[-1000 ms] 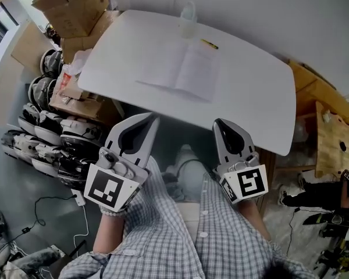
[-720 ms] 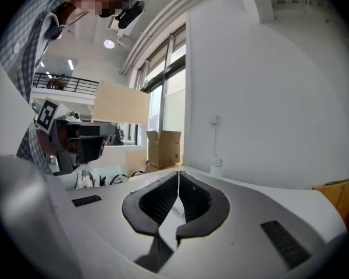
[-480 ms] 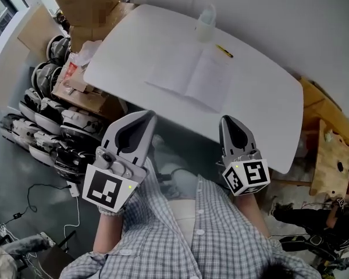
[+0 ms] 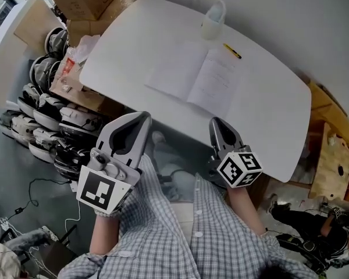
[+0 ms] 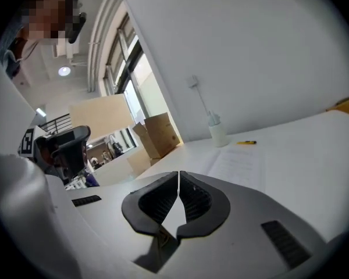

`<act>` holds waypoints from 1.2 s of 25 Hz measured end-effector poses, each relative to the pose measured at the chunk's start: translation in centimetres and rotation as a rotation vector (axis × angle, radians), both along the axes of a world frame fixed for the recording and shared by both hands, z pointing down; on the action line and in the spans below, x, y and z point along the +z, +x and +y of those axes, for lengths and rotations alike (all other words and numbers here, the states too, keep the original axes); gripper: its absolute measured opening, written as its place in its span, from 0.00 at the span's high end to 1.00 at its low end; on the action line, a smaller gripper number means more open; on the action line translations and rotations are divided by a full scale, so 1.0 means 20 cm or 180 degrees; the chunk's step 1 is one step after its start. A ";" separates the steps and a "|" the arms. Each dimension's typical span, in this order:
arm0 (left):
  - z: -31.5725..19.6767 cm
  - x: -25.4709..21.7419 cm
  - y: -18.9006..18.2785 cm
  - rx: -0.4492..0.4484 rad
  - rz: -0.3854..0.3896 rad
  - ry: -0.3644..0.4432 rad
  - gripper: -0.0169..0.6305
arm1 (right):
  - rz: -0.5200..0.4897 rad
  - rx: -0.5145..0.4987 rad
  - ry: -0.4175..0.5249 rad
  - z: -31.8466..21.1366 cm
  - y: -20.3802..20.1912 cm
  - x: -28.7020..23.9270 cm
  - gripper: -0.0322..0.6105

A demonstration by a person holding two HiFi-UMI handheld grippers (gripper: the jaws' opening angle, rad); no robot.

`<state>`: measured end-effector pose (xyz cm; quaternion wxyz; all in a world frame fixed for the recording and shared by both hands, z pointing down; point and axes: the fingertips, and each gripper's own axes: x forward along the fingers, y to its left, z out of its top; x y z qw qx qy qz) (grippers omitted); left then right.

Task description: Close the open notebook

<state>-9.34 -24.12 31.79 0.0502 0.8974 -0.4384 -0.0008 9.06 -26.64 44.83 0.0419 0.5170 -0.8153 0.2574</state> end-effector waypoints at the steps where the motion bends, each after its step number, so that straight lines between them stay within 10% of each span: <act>1: -0.02 0.01 0.00 0.0002 0.0018 -0.0014 0.96 | -0.0054 0.0018 -0.0098 -0.01 0.00 0.04 0.92; 16: -0.22 0.10 0.07 0.0162 -0.0142 -0.0155 0.96 | -0.0844 0.0352 -0.1208 -0.13 -0.08 0.53 0.88; 30: -0.32 0.11 0.02 0.0166 -0.0193 -0.0224 0.96 | -0.1895 0.1021 -0.1448 -0.28 -0.07 0.68 0.69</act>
